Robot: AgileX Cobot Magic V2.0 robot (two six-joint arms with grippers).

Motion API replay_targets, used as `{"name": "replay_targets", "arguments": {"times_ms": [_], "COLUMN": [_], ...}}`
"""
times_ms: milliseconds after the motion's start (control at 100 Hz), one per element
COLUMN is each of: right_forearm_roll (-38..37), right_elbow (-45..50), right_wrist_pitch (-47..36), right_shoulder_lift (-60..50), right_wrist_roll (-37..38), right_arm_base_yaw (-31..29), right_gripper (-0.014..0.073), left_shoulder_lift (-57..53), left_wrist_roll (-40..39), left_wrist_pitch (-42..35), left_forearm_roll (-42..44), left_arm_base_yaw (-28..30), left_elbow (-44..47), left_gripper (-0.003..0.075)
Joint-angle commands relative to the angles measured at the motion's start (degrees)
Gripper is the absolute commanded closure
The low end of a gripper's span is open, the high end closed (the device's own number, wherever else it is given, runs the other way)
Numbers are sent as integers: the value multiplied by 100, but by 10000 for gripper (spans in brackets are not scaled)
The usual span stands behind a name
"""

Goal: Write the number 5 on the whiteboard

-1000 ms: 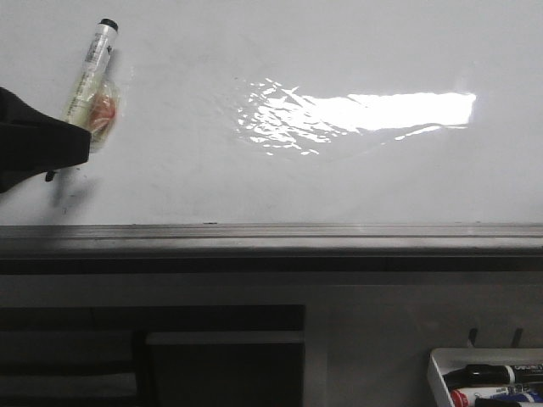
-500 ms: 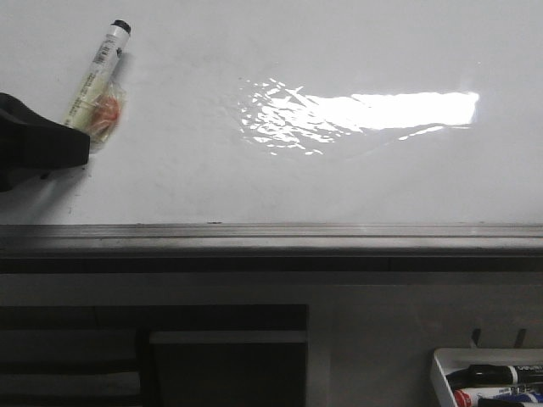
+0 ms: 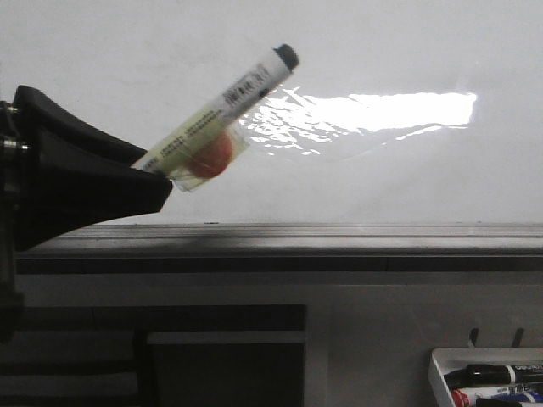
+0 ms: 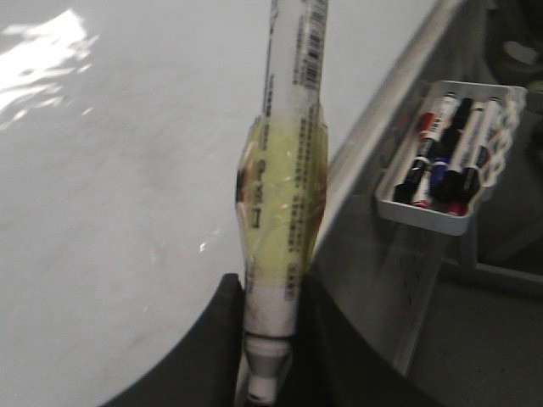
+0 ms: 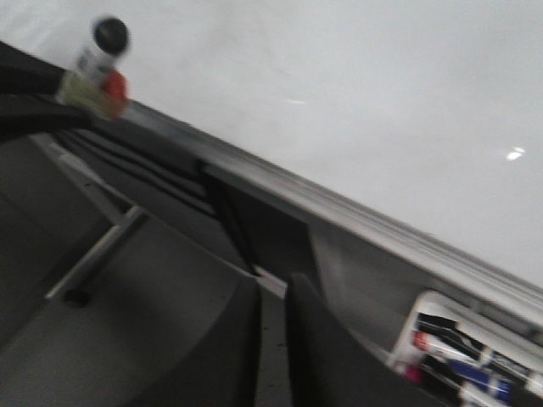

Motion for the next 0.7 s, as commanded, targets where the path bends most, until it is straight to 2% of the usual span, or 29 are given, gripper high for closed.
{"name": "replay_targets", "arguments": {"times_ms": [0,40,140,330,690], "right_forearm_roll": [449,438,438,410,410], "right_elbow": [-437,-534,-727,-942,-1113], "right_wrist_pitch": [-461,-522,-793,-1625,-2097], "right_shoulder_lift": [441,614,1095,1761,2160], "right_wrist_roll": [-74,-74,-74,-82,-82], "right_arm_base_yaw": [473,678,1212,1963,2029], "right_gripper": [403,306,192,195,197], "left_shoulder_lift": [-185,-212,-263,-263,-263], "left_wrist_roll": [-38,-38,-38,-38,-38], "left_wrist_pitch": [-523,-618,-977,-1461,-1446], "left_forearm_roll": [344,448,603,807,995], "left_arm_base_yaw": [-142,-195,-246,-246,-246], "left_elbow": [-134,-134,-134,-134,-134], "left_gripper": [741,741,741,741,741]}}
